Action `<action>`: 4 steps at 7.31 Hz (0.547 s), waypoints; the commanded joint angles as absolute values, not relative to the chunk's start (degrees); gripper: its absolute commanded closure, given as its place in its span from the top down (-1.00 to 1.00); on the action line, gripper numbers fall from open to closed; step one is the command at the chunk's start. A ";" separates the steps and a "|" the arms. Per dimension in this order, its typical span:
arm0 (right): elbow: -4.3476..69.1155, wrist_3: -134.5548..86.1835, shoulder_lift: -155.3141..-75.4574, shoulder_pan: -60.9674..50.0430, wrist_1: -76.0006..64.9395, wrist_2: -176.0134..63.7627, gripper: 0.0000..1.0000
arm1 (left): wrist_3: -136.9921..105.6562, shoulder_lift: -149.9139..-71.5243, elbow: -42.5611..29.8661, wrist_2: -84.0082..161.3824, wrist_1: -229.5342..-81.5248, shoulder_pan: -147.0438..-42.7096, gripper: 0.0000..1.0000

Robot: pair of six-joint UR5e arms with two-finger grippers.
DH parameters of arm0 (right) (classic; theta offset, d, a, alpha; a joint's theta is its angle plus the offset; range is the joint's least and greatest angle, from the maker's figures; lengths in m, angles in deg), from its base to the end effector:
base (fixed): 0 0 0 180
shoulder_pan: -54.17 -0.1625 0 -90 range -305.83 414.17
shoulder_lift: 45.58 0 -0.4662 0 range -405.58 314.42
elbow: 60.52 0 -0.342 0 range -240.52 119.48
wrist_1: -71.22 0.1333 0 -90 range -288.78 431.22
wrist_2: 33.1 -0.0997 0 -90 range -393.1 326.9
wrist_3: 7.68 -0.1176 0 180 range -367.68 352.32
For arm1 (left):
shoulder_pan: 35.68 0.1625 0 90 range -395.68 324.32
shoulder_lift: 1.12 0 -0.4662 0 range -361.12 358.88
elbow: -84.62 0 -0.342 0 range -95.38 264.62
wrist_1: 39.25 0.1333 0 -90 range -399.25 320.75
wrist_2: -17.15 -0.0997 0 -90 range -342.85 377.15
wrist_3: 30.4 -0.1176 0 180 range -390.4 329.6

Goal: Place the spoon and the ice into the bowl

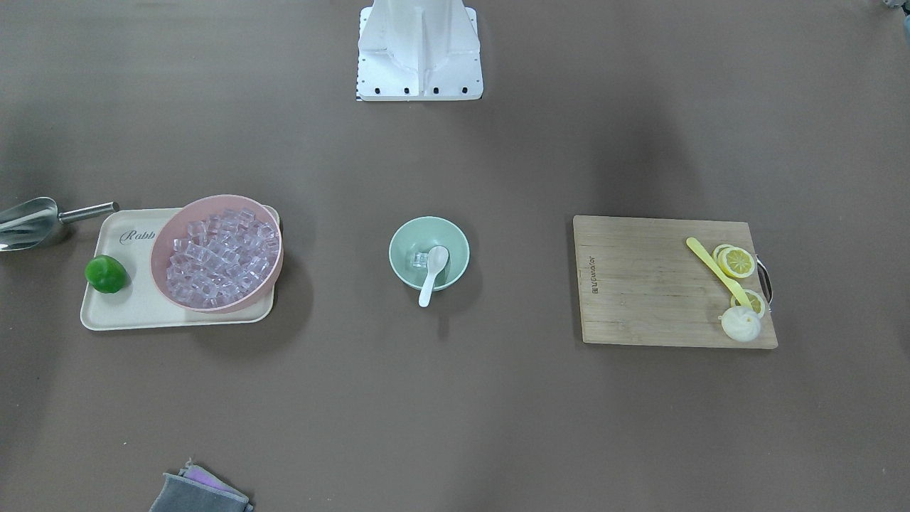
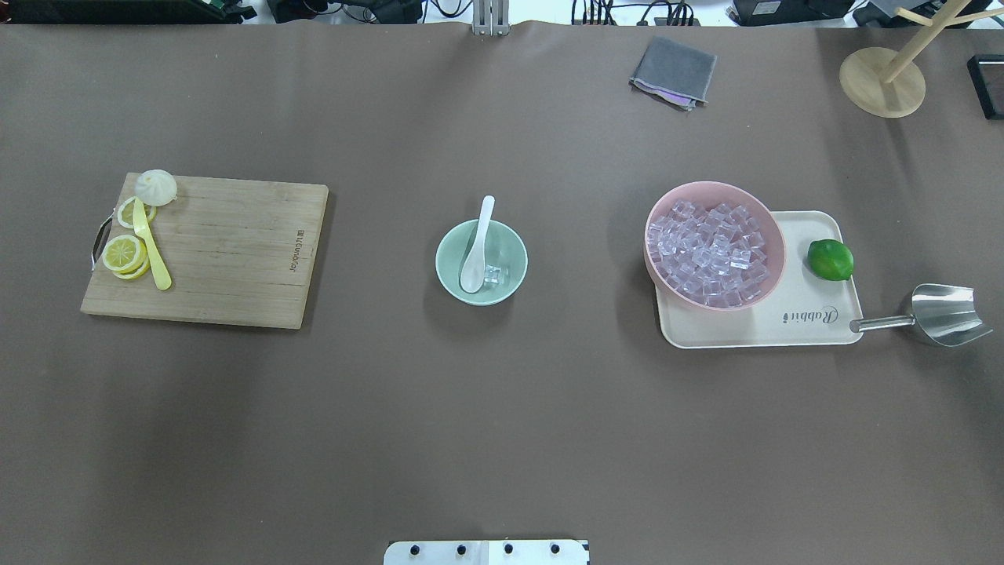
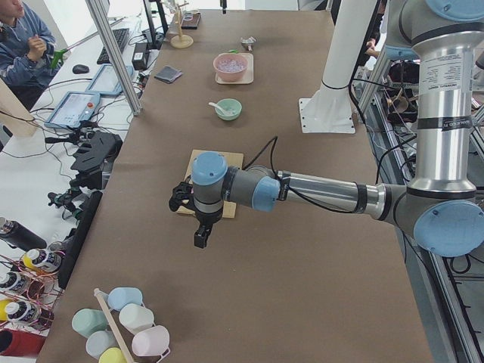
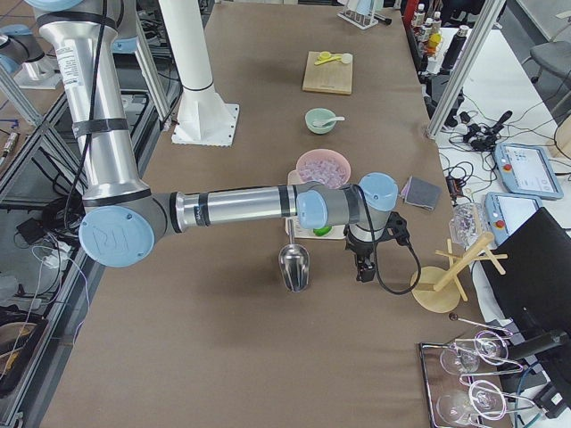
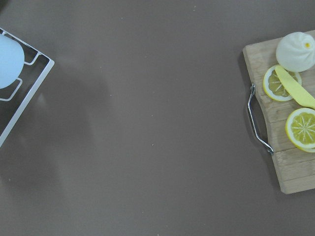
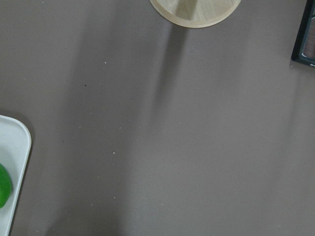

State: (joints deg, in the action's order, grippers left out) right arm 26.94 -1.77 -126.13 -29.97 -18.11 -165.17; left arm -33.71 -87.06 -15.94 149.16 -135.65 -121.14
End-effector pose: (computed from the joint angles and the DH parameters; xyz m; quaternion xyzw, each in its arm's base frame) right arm 0.0005 -0.5292 0.6546 0.0619 -0.3581 -0.1191 0.9240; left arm -0.0209 -0.4265 0.6517 0.1010 0.3573 0.1037 0.9227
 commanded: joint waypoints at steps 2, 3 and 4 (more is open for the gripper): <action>27.10 -1.36 -126.61 -30.73 -17.91 -166.70 1.00 | -33.56 -86.82 -16.79 148.64 -135.67 -122.59 0.95; 27.71 -1.44 -126.70 -30.65 -17.99 -166.96 1.00 | -33.65 -87.69 -17.06 148.64 -135.67 -122.78 0.95; 27.72 -1.79 -127.22 -30.65 -17.91 -167.57 1.00 | -33.82 -87.70 -17.15 148.73 -135.67 -123.04 0.95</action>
State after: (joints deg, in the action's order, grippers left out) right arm 27.47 -1.50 -126.77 -30.64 -17.96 -166.98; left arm -33.66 -87.41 -16.86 148.73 -135.66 -122.63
